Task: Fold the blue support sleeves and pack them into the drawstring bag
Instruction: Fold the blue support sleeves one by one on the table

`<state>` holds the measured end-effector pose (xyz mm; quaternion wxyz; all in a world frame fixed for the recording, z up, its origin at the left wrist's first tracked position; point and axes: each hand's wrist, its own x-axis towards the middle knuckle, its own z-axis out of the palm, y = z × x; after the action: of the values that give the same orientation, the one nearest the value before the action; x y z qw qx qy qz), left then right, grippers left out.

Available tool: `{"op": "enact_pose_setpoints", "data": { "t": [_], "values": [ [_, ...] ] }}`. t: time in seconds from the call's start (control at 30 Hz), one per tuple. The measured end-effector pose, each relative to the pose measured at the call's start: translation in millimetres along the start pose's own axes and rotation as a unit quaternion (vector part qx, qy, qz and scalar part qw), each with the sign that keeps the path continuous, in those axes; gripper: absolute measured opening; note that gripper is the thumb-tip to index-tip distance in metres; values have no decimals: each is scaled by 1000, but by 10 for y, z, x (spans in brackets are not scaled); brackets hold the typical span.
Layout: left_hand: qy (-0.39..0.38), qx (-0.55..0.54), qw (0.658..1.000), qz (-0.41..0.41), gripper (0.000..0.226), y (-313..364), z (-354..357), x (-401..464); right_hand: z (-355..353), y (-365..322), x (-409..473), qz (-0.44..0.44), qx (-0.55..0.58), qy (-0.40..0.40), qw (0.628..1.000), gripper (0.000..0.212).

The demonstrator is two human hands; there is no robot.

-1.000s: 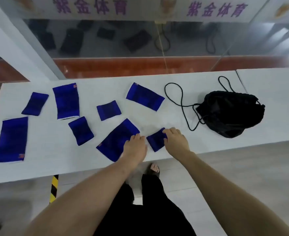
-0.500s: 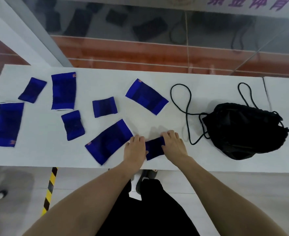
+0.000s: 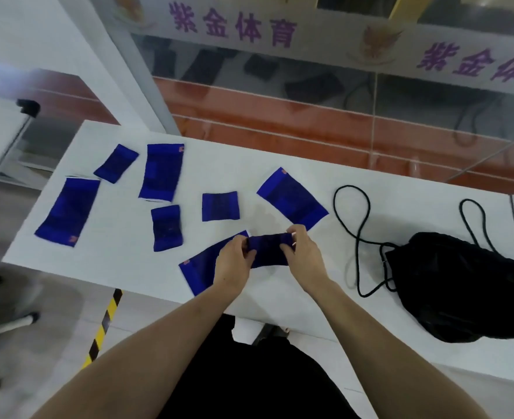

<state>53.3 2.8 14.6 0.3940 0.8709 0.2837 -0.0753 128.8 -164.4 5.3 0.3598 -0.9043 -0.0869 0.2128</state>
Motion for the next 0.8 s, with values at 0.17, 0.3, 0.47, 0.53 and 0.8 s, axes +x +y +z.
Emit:
{"op": "enact_pose_setpoints", "data": {
  "t": [0.17, 0.3, 0.47, 0.53, 0.8],
  "values": [
    [21, -50, 998, -45, 14, -243, -415, 338, 328, -471, 427, -34, -7, 1, 999, 29],
    [34, -111, 989, -93, 26, -456, -715, 679, 610, -818, 745, -31, -15, -10, 999, 28],
    [47, -131, 983, -123, 30, -671, -919, 1135, 882, -1096, 1079, -18, -26, -4, 999, 30],
    [35, -130, 984, -117, 30, -750, -952, 1298, 976, -1166, 1203, 2, -33, -2, 999, 31],
    [-13, -87, 993, -77, 30, -864, -923, 1654, 1123, -1220, 1435, 47, -65, 12, 997, 37]
  ]
}}
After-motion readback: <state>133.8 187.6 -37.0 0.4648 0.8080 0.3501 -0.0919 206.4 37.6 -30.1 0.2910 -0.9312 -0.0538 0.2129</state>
